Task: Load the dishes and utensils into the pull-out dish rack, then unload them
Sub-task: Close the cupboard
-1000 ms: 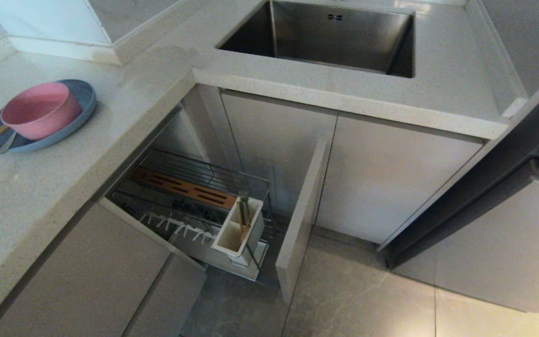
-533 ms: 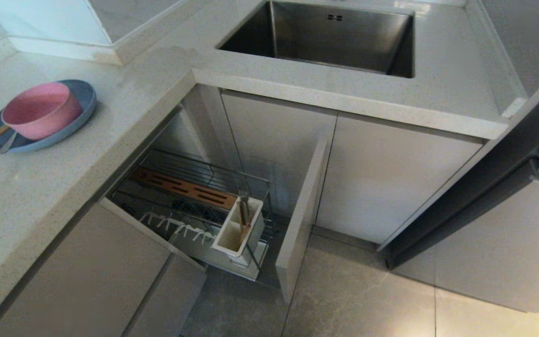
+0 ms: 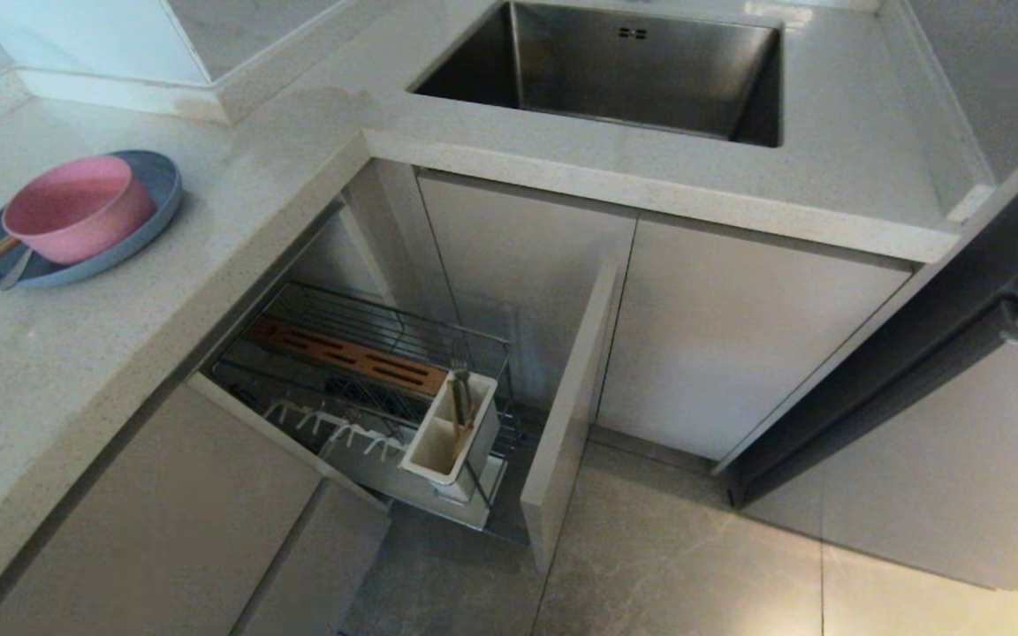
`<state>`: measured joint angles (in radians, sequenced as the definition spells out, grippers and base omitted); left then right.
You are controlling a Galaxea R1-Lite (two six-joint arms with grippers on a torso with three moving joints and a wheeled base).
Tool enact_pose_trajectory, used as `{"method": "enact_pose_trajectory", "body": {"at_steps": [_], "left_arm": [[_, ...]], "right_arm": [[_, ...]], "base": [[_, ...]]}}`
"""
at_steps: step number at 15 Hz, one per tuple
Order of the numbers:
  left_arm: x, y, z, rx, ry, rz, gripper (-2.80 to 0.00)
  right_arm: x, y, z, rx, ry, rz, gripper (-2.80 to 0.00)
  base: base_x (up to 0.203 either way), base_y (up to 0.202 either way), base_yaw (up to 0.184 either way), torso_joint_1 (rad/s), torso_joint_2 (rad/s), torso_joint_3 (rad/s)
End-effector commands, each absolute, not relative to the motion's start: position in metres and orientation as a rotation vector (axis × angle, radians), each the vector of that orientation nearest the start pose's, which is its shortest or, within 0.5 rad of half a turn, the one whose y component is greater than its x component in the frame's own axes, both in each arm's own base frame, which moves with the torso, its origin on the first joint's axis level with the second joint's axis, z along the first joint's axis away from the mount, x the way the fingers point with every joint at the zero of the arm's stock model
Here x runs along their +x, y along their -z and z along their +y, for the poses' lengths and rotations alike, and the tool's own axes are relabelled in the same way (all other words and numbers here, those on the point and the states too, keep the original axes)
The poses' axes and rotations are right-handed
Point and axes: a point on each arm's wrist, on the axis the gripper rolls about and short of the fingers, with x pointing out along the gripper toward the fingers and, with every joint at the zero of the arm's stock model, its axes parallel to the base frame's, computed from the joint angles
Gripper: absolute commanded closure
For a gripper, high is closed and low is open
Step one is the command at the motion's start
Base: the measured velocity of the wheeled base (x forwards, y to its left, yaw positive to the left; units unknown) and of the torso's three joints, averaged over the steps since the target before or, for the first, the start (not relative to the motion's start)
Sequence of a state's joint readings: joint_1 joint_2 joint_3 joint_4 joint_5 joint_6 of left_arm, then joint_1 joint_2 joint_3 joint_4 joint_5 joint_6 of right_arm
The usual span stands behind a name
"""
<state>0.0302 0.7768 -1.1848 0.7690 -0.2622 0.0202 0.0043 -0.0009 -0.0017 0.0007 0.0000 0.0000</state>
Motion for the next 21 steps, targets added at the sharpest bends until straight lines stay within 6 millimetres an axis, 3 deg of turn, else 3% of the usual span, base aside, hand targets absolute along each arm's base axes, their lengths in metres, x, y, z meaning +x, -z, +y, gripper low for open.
{"method": "enact_pose_trajectory", "body": {"at_steps": [1, 6, 10, 15, 18, 21], "left_arm": [[0.038, -0.313, -0.006, -0.059, 0.293, 0.439, 0.00], [0.114, -0.322, -0.010, -0.110, 0.436, 0.595, 0.00], [0.185, -0.328, -0.026, -0.104, 0.518, 0.676, 0.00], [0.253, -0.338, -0.069, -0.051, 0.651, 0.674, 0.00], [0.278, -0.334, -0.099, -0.027, 0.733, 0.690, 0.00], [0.294, -0.315, -0.136, 0.010, 0.822, 0.739, 0.00]], "right_arm": [[-0.023, -0.076, 0.000, 0.000, -0.005, -0.002, 0.00], [-0.023, -0.076, 0.000, 0.000, -0.005, -0.001, 0.00], [-0.023, -0.076, 0.000, 0.000, -0.005, -0.002, 0.00], [-0.023, -0.076, 0.000, 0.000, -0.005, -0.002, 0.00], [-0.023, -0.076, 0.000, 0.000, -0.005, -0.002, 0.00], [-0.023, -0.076, 0.000, 0.000, -0.005, -0.002, 0.00]], "base": [[0.000, 0.000, 0.000, 0.000, 0.00, 0.000], [0.000, 0.000, 0.000, 0.000, 0.00, 0.000], [0.000, 0.000, 0.000, 0.000, 0.00, 0.000], [0.000, 0.000, 0.000, 0.000, 0.00, 0.000], [0.000, 0.000, 0.000, 0.000, 0.00, 0.000], [0.000, 0.000, 0.000, 0.000, 0.00, 0.000]]}}
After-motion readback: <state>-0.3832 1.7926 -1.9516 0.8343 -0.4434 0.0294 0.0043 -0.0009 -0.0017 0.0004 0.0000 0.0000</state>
